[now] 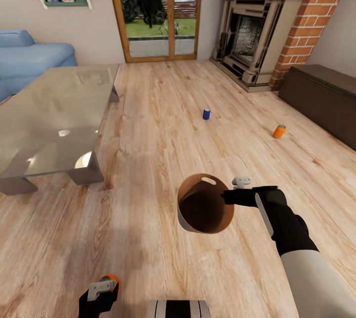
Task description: Put the three can of soda from the living room inside the tash can in the kitchen.
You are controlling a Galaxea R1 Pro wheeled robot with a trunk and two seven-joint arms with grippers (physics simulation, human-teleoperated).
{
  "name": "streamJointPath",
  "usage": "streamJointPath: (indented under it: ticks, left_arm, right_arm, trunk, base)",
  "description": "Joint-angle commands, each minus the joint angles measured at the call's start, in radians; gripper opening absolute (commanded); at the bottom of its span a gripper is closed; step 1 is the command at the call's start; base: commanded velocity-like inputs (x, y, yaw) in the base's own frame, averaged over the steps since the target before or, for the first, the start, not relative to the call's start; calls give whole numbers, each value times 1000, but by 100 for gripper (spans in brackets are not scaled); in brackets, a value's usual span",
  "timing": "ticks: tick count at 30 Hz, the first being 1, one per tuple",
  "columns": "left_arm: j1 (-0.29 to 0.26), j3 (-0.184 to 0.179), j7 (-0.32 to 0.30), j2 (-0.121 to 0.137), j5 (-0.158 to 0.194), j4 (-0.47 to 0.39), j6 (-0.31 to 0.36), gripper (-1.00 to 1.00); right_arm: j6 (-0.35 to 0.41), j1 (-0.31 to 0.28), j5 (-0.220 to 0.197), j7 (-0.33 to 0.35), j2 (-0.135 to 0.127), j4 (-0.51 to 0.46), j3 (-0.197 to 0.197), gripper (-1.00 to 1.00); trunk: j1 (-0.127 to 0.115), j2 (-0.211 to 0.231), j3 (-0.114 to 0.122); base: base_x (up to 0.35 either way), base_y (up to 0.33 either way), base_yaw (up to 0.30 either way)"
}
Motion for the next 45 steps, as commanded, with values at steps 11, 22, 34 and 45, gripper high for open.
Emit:
streamJointPath:
  ticks: [11,22,34,45]
  left_arm:
    - [1,-1,-1,1,0,-11,0,100]
    - [2,-3,0,1,0,-24,0,100]
    - [2,-3,0,1,0,-25,0,100]
    - [2,-3,0,1,0,-25,0,100]
  right_arm:
    - [6,6,-22,4,0,-18,0,-100]
    - [6,6,-22,5,0,-19,1,-100]
    - [6,7,-23,3,1,-19,1,-100]
    - [6,9,-22,3,2,-19,2,-100]
  trunk:
    - [2,-1,-19]
    - [2,-1,-19]
    - [5,-3,-50]
    - [5,-3,-50]
  base:
    - [2,0,0]
    - [101,0,0]
    - [6,0,0]
    - [0,0,0]
